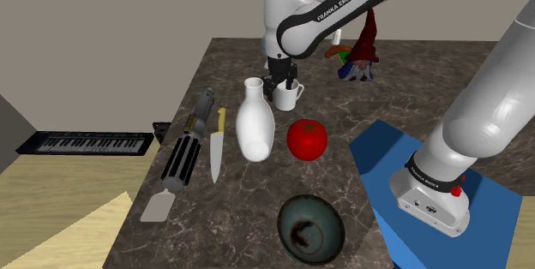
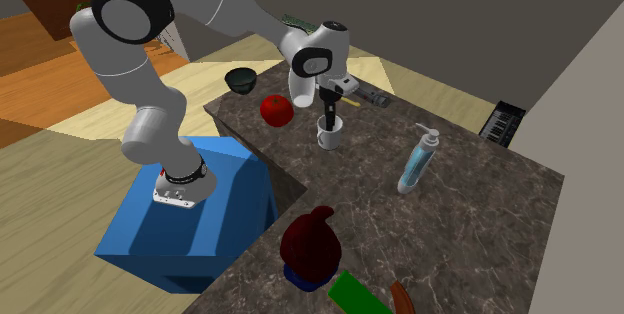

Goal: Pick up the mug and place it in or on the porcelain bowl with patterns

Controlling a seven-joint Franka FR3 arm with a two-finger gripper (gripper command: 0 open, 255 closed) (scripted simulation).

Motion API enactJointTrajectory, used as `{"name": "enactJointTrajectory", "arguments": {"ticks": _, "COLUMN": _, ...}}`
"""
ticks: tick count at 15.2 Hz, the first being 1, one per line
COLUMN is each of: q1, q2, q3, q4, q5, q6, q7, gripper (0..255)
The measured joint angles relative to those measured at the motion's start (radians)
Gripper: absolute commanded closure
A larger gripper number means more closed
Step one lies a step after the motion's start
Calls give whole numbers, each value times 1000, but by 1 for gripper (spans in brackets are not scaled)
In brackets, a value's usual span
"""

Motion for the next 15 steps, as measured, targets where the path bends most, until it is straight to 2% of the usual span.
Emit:
{"name": "enactJointTrajectory", "arguments": {"ticks": 10, "q1": 0, "q2": 0, "q3": 0, "q4": 0, "q5": 0, "q6": 0, "q7": 0, "gripper": 255}}
{"name": "enactJointTrajectory", "arguments": {"ticks": 15, "q1": 0, "q2": -36, "q3": 0, "q4": 17, "q5": 16, "q6": -51, "q7": -12, "gripper": 255}}
